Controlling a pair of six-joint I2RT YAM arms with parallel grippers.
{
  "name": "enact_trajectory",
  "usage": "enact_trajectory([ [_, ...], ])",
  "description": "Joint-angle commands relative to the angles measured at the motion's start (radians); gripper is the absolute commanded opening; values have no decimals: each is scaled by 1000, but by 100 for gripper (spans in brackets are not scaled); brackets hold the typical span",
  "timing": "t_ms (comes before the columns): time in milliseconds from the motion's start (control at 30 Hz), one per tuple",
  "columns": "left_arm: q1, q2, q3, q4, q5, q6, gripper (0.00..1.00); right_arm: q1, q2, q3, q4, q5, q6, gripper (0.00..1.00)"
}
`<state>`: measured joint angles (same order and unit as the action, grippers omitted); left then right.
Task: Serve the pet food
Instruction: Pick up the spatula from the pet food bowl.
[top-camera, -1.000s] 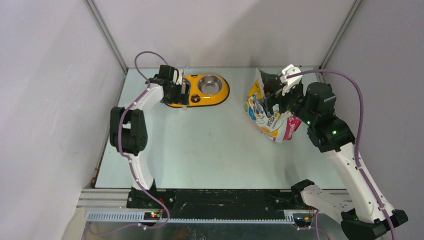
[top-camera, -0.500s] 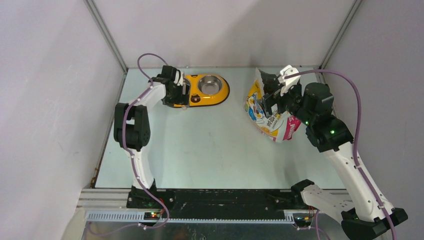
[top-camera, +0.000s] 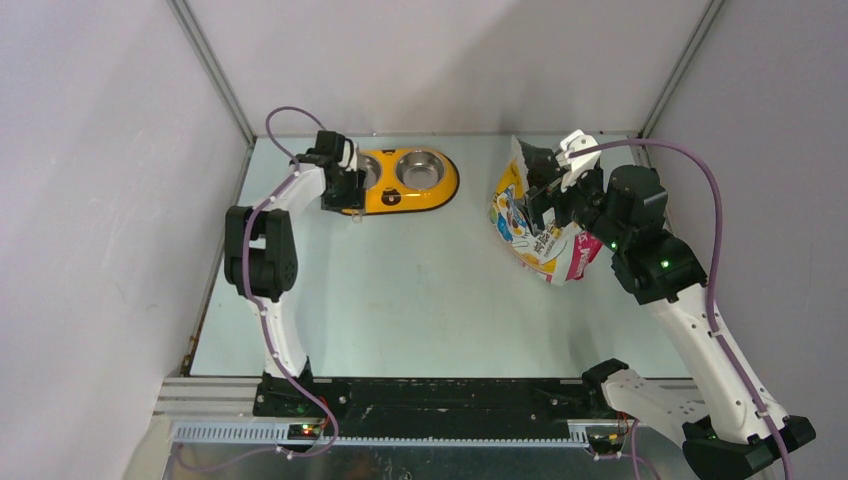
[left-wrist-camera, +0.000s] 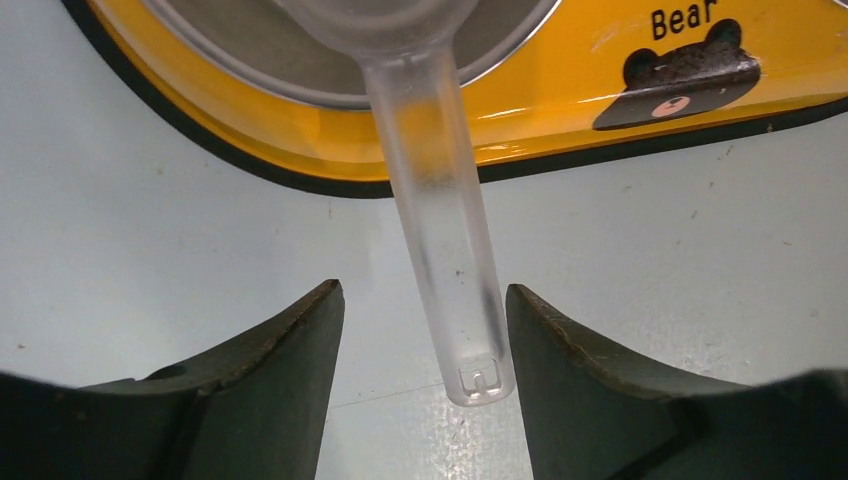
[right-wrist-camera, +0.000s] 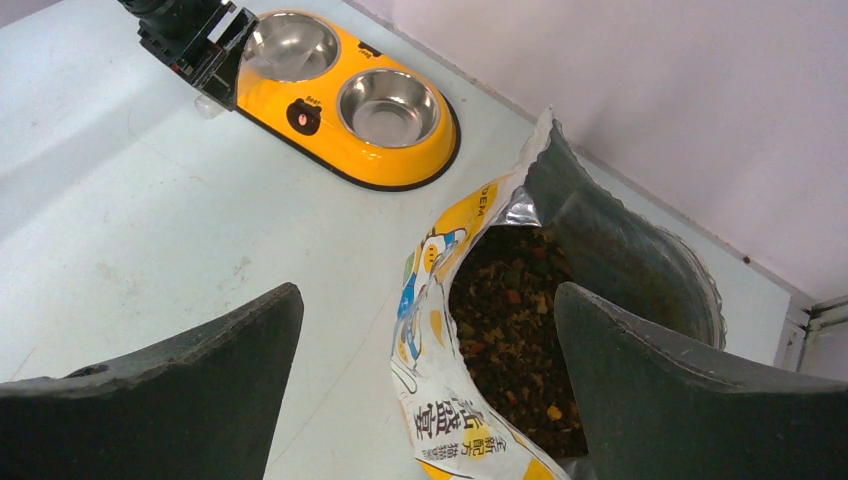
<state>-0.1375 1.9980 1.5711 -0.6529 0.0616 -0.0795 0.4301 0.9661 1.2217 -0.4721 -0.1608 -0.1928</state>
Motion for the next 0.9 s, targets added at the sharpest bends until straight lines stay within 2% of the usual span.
enact_trajectory([
  [0,14,-8,15,-3,-19,0,67,2,-6,-1,46,-2,-4,100],
  [200,18,-9,10,-2,9,6,63,1,-6,-2,46,2,-4,100],
  [367,19,-5,5,4,57,7,53,0,-7,-2,46,6,-2,100],
  [500,18,2,3,5,76,7,41,-1,-8,-2,46,7,-2,100],
  [567,19,-1,3,5,82,9,31,0,-7,-2,45,7,-1,100],
  [667,20,-12,3,1,87,11,5,1,-7,-1,46,6,-1,99],
  [733,20,-30,1,-1,89,14,1,1,-6,-2,45,6,-1,100],
  [867,21,-89,-18,10,108,25,0,4,-4,-2,46,7,-4,99],
])
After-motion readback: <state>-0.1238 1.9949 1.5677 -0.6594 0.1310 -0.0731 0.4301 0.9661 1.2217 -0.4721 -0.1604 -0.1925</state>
